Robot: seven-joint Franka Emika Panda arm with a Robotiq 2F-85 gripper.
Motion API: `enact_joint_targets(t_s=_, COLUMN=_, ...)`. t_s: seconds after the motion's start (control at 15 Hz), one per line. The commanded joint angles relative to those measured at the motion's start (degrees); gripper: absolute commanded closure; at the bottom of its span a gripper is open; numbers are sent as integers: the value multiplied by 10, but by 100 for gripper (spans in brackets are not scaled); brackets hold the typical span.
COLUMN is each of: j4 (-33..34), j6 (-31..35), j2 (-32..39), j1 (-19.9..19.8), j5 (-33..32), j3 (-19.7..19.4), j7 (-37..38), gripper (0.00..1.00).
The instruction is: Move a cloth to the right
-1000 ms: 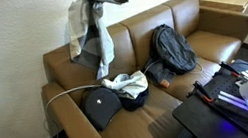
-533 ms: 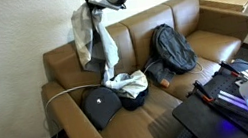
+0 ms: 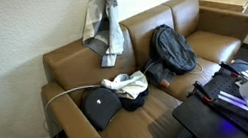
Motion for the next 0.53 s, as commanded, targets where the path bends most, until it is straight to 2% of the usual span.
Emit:
enact_joint_targets(t_s=0.0, j4=-1, j6=2, j2=0, j1=-16, j5=-17, j3=16, j7=7, gripper=90)
enact_joint_targets(t_s=0.07, j4=-1, j6=2, j2=0, j1=-15, j5=-17, j3=18, j7=7, gripper=90)
enact_joint_targets(t_s=0.13, j4=5, j6=-22, j2=8, j1=-10, j5=-26, j3=15, j7=8, gripper=97)
enact_joint_targets(t_s=0.27, j4=40, j6=-65, j2=32, j1=-53, j5=33, j3=52, j7=21, gripper=97)
enact_joint_targets(t_s=0.47, j4=77, j6=-107, j2=62, j1=-136, j5=111, j3=105, j7=-15, gripper=97)
